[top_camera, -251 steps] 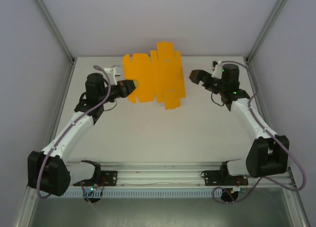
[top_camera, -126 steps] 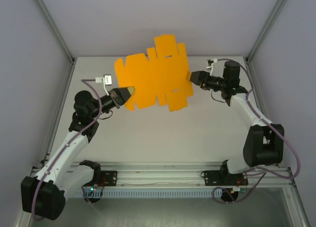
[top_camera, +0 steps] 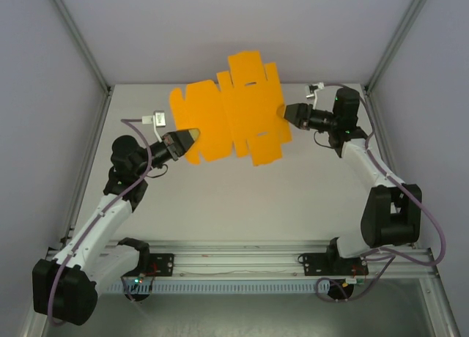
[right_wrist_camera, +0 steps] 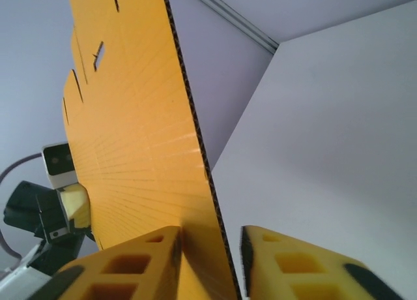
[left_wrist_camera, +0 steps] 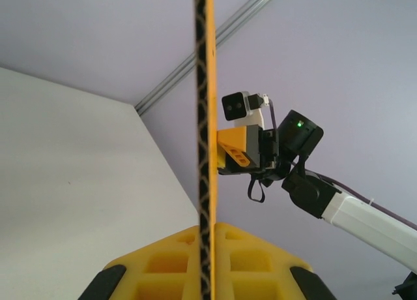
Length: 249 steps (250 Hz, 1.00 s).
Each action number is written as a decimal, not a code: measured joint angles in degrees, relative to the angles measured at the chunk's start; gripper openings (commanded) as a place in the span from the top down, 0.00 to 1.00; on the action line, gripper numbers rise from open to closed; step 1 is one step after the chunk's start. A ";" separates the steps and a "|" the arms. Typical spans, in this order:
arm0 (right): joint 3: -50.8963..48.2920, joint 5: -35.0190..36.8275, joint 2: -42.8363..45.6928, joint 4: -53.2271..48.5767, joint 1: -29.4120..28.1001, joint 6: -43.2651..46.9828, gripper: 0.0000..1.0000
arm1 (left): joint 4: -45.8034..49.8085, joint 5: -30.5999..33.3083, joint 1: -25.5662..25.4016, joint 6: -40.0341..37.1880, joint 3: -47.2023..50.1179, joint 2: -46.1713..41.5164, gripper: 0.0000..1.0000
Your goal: Assemble paper box
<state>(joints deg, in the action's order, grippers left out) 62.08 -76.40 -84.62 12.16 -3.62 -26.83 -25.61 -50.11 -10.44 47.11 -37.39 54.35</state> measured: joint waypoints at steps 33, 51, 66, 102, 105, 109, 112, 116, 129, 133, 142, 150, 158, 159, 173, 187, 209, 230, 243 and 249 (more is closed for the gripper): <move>-0.04 -1.27 0.00 0.90 0.31 0.76 0.84 | 0.44 0.83 0.11 -0.02 0.00 0.00 1.00; -0.04 -2.01 0.02 1.36 0.31 1.31 0.92 | 1.11 1.44 0.11 -0.04 0.09 0.11 1.00; -0.04 -2.69 0.15 1.44 0.31 1.62 0.95 | 1.88 2.23 0.11 -0.09 0.24 0.31 1.00; -0.04 -3.78 0.92 1.09 0.26 2.47 1.00 | 2.71 3.32 0.11 -0.22 0.79 0.87 1.00; -0.04 -3.78 1.01 0.96 0.26 2.71 1.00 | 2.71 3.39 0.11 -0.22 0.79 0.90 1.00; -0.04 -3.69 1.18 0.50 0.22 3.26 1.00 | 2.71 3.45 0.11 -0.24 0.81 0.98 1.00; -0.04 -3.65 1.29 0.28 0.15 3.54 1.00 | 2.75 3.48 0.11 -0.24 0.81 1.05 1.00; -0.04 -3.48 1.46 -0.24 0.13 4.20 1.00 | 2.89 3.52 0.09 -0.26 0.81 1.16 1.00; 0.48 -1.92 2.12 -4.13 -0.28 7.69 1.00 | 4.11 4.07 0.09 -0.68 0.81 1.31 0.69; 0.70 -1.18 2.29 -5.62 -0.39 9.27 1.00 | 4.92 4.31 0.09 -1.18 0.81 1.33 0.54; 1.81 1.33 2.78 -11.02 -1.27 13.81 1.00 | 6.88 5.40 0.04 -2.14 0.76 1.33 0.22; 2.75 3.85 3.06 -15.10 -2.29 17.14 1.00 | 9.38 7.04 -0.07 -3.15 0.44 1.33 0.03; 3.89 6.88 3.26 -19.45 -3.67 20.70 1.00 | 12.31 8.96 -0.11 -4.09 0.07 1.31 0.00; 4.02 7.26 3.26 -19.91 -3.82 21.09 1.00 | 12.72 9.31 -0.11 -4.28 0.02 1.29 0.00; 5.49 11.56 3.34 -25.53 -6.01 25.99 1.00 | 18.03 14.12 -0.22 -6.16 -0.28 1.09 0.00; 6.19 14.34 3.34 -30.05 -7.54 30.12 1.00 | 23.21 18.82 -0.22 -7.65 -0.28 0.70 0.00; 6.23 16.96 2.43 -35.47 -8.00 34.71 1.00 | 30.10 24.59 -0.22 -8.68 -0.26 -0.11 0.00; 6.27 19.61 -0.42 -39.34 -7.98 38.10 1.00 | 35.17 28.57 -0.22 -9.51 -0.26 -1.55 0.00; 6.32 21.20 -2.67 -40.96 -8.00 39.63 1.00 | 38.14 31.26 -0.22 -9.81 -0.28 -2.62 0.00; 6.43 21.97 -3.78 -41.79 -8.11 40.28 1.00 | 39.28 32.33 -0.22 -9.94 -0.28 -2.99 0.00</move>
<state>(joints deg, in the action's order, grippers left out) 68.51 -54.43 -88.40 -29.63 -11.73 13.45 13.67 -17.78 -10.66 37.17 -37.67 51.35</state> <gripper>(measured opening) 0.041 0.994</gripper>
